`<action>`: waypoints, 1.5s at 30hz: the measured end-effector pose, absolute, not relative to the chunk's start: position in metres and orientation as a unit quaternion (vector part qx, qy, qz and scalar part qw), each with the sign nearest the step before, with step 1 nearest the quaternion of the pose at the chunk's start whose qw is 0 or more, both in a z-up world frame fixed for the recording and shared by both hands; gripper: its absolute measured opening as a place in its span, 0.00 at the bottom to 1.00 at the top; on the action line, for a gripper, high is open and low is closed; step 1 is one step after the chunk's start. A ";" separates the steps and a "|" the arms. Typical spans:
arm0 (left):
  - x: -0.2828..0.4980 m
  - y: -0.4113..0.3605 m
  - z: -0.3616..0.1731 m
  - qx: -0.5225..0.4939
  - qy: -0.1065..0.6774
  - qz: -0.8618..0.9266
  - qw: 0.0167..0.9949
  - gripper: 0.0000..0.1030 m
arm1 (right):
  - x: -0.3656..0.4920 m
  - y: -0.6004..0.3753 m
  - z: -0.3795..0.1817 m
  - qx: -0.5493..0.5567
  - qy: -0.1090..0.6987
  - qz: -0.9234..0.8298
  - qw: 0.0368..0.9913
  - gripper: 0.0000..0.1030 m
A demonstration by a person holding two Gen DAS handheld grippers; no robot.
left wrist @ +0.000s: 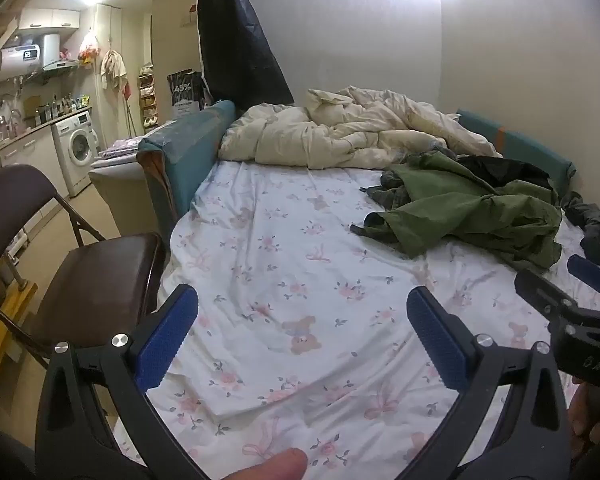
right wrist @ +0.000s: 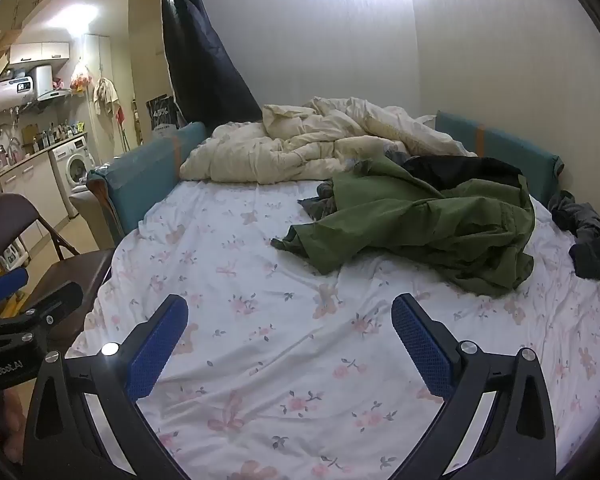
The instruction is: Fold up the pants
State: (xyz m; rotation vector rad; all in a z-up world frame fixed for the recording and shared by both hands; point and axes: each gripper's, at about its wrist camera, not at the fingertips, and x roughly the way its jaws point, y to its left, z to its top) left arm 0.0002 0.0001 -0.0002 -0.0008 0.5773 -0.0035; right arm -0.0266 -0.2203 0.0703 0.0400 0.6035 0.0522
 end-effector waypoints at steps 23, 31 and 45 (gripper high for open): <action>-0.001 0.000 -0.002 0.004 0.283 -0.001 0.959 1.00 | -0.025 -0.220 0.069 0.009 0.304 0.020 0.952 1.00; 0.002 0.002 0.000 -0.001 0.287 0.003 0.958 1.00 | -0.025 -0.219 0.069 0.009 0.304 0.021 0.952 1.00; 0.004 0.000 -0.001 -0.003 0.285 0.002 0.959 1.00 | -0.025 -0.217 0.068 0.009 0.304 0.022 0.952 1.00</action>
